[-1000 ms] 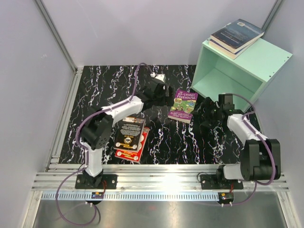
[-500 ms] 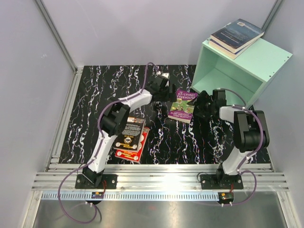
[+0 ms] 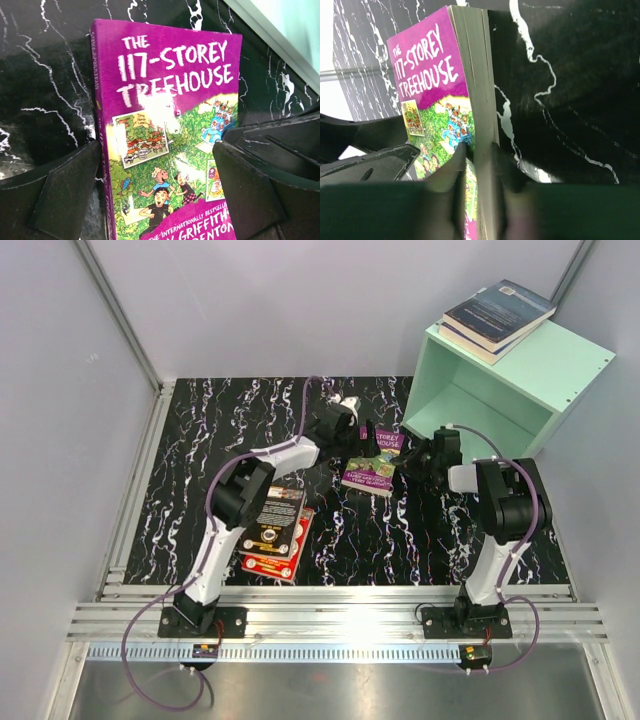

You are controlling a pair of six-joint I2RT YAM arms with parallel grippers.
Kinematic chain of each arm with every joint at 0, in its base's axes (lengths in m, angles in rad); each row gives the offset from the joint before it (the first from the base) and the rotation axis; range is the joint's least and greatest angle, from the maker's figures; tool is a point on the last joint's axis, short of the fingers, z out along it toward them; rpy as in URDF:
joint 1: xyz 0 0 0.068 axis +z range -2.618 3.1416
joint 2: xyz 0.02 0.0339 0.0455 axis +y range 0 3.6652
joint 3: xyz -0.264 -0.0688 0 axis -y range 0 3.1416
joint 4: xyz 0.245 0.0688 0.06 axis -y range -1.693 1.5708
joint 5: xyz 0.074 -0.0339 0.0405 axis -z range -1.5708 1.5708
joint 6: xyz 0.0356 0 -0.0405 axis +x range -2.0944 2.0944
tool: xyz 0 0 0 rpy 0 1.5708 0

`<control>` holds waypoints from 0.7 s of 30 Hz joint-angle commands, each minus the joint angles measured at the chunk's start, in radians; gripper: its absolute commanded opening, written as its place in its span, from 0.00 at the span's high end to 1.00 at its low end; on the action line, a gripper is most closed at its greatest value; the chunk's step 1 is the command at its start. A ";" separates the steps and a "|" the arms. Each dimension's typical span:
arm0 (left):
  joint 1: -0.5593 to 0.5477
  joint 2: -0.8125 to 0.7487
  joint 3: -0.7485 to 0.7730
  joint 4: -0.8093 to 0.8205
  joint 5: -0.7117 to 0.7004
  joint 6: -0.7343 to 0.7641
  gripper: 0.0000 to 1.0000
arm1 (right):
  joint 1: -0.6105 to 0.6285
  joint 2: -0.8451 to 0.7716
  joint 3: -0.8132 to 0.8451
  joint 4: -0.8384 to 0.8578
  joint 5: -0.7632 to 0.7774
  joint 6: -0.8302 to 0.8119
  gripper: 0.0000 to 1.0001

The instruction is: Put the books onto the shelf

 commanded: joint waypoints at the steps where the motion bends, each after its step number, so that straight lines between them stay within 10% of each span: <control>1: -0.037 0.001 -0.089 -0.028 0.130 -0.075 0.01 | 0.067 -0.022 -0.039 -0.045 -0.015 0.010 0.83; 4: -0.042 -0.038 -0.156 0.024 0.157 -0.109 0.02 | 0.093 -0.099 -0.059 -0.049 -0.015 0.015 1.00; 12: -0.089 -0.199 -0.298 0.103 0.185 -0.144 0.02 | 0.151 -0.315 -0.134 -0.029 -0.031 0.040 1.00; 21: -0.114 -0.327 -0.456 0.175 0.187 -0.193 0.03 | 0.199 -0.392 -0.201 -0.028 -0.008 0.055 0.46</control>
